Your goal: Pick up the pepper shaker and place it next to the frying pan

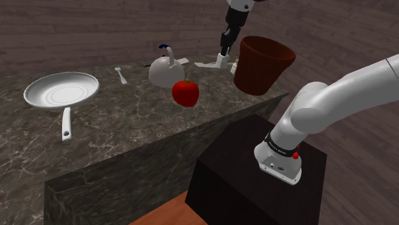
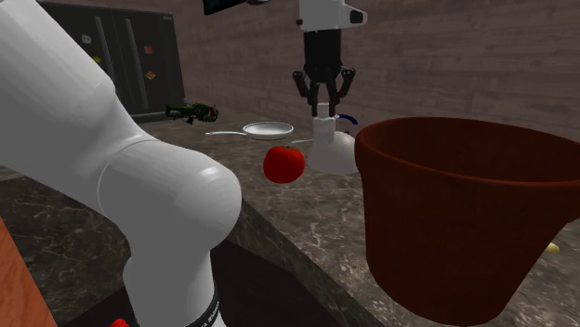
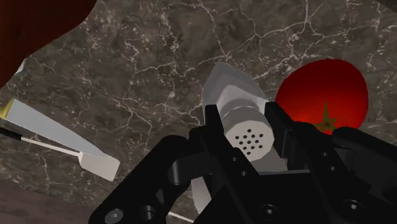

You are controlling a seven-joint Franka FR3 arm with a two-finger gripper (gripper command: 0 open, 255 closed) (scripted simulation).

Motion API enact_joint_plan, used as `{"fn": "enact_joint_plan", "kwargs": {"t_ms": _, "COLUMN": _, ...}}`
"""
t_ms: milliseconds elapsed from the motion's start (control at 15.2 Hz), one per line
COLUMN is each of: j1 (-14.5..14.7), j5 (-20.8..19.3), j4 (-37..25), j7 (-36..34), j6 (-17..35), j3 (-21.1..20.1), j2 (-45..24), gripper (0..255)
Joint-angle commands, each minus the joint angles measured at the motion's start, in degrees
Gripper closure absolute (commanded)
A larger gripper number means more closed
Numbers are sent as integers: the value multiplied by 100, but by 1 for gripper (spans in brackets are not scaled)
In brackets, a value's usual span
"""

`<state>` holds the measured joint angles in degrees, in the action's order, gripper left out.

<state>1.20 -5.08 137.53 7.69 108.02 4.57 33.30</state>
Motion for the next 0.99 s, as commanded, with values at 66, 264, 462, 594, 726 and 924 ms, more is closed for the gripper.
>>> {"fn": "enact_joint_plan", "kwargs": {"t_ms": 66, "j1": 170, "j5": 162, "j4": -210, "j7": -403, "j6": 37, "j3": -319, "j2": -270, "gripper": 255}}
{"fn": "enact_joint_plan", "kwargs": {"t_ms": 264, "j1": 321, "j5": 286, "j4": -473, "j7": -785, "j6": 79, "j3": -615, "j2": -593, "gripper": 255}}
{"fn": "enact_joint_plan", "kwargs": {"t_ms": 462, "j1": 454, "j5": 373, "j4": -793, "j7": -1161, "j6": 109, "j3": -900, "j2": -957, "gripper": 255}}
{"fn": "enact_joint_plan", "kwargs": {"t_ms": 594, "j1": 533, "j5": 408, "j4": -1038, "j7": -1411, "j6": 119, "j3": -1084, "j2": -1221, "gripper": 255}}
{"fn": "enact_joint_plan", "kwargs": {"t_ms": 726, "j1": 609, "j5": 421, "j4": -1308, "j7": -1661, "j6": 120, "j3": -1261, "j2": -1501, "gripper": 255}}
{"fn": "enact_joint_plan", "kwargs": {"t_ms": 924, "j1": 717, "j5": 401, "j4": -1763, "j7": -2037, "j6": 98, "j3": -1514, "j2": -1951, "gripper": 255}}
